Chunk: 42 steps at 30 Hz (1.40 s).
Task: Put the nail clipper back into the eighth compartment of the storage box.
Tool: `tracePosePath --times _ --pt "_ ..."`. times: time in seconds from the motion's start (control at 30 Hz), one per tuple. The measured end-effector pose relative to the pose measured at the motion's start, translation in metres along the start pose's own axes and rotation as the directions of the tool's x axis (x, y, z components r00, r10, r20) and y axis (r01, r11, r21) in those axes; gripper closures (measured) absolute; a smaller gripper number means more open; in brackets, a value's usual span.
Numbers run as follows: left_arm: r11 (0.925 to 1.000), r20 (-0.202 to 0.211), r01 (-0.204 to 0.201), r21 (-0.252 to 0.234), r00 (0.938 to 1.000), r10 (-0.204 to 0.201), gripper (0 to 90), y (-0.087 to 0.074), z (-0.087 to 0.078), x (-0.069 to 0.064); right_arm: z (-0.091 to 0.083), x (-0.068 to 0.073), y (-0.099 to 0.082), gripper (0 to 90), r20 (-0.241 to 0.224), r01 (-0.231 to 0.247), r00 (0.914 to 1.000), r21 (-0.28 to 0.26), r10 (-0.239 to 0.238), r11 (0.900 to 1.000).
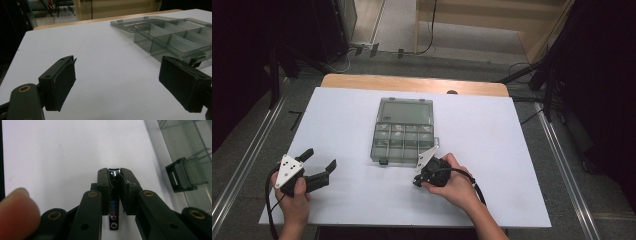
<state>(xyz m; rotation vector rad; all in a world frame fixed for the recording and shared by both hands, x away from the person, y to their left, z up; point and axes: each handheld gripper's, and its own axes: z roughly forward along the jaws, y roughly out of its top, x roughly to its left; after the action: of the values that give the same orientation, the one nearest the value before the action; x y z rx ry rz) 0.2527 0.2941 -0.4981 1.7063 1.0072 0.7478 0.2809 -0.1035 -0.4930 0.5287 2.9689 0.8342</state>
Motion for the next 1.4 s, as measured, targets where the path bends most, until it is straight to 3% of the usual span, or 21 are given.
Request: tracePosePath --times 0.5,1.4 --pt "1.0000 0.000 0.001 0.000 1.0000 -0.001 13.3 0.000 0.000 0.000 -0.011 -0.005 -0.001 81.3 0.005 -0.013 0.9999 -0.067 0.014 0.9977" --pt "1.0000 0.000 0.005 -0.004 1.0000 -0.005 13.2 0.000 -0.001 0.000 -0.031 -0.011 0.005 81.4 -0.002 -0.039 0.9993 -0.122 0.039 0.9918"
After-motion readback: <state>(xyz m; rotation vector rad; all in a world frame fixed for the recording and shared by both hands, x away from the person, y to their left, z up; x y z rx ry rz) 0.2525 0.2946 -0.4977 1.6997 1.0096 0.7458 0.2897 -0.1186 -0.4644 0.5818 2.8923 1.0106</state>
